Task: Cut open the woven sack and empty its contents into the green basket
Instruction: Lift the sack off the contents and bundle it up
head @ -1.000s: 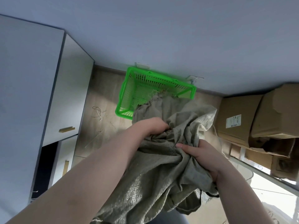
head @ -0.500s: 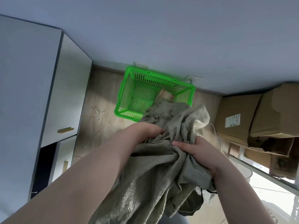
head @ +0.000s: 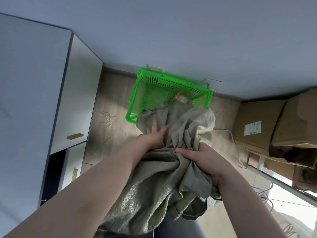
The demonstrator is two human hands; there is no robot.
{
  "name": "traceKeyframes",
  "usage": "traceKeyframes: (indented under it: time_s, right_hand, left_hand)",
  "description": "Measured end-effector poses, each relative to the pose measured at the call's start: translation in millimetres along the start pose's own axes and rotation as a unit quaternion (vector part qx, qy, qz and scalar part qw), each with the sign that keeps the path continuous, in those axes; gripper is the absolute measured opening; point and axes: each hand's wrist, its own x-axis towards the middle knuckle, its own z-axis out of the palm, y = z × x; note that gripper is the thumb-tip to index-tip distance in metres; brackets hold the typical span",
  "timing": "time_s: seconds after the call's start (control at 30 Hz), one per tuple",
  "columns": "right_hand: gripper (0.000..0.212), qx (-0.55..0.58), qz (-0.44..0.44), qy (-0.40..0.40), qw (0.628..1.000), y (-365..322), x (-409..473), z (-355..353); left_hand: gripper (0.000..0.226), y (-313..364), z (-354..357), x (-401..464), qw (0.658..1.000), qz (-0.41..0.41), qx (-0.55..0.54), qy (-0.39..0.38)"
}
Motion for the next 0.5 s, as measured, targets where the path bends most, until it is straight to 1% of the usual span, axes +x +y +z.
traceKeyframes:
  time_s: [0.07,0.13,0.2,0.23,0.3,0.33,0.37,0.47,0.5]
  right_hand:
    - [0.02,0.003,0.001,0.006,1.0,-4,1,-3]
    - [0.021,0.037,0.008,0.007,0.999,-9,-1,-8]
    - [0.021,0.075,0.007,0.012,0.997,-14,-4,-14]
    - [0.022,0.089,0.005,0.016,0.996,-16,-6,-17]
    - [0.019,0.103,0.0,0.026,0.994,-20,-9,-21]
    - [0.016,0.106,-0.003,0.031,0.994,-21,-10,-23]
    - [0.015,0.11,-0.006,0.033,0.993,-23,-10,-24]
    - [0.017,0.118,-0.011,0.032,0.992,-25,-11,-26]
    - [0.018,0.118,-0.01,0.031,0.992,-26,-11,-26]
  left_hand:
    - [0.092,-14,-9,6,0.998,0.021,-0.058,-0.015]
    - [0.097,-22,-22,7,0.994,0.031,-0.105,-0.012]
    - [0.088,-25,-33,6,0.985,0.023,-0.172,-0.024]
    - [0.079,-24,-37,4,0.982,0.029,-0.186,-0.019]
    - [0.05,-17,-43,0,0.984,0.058,-0.168,0.003]
    - [0.037,-9,-46,-4,0.988,0.079,-0.134,0.008]
    - [0.032,1,-47,-7,0.99,0.098,-0.104,-0.001]
    - [0.032,25,-43,-4,0.987,0.127,-0.069,-0.071]
    - [0.032,27,-41,0,0.986,0.125,-0.064,-0.088]
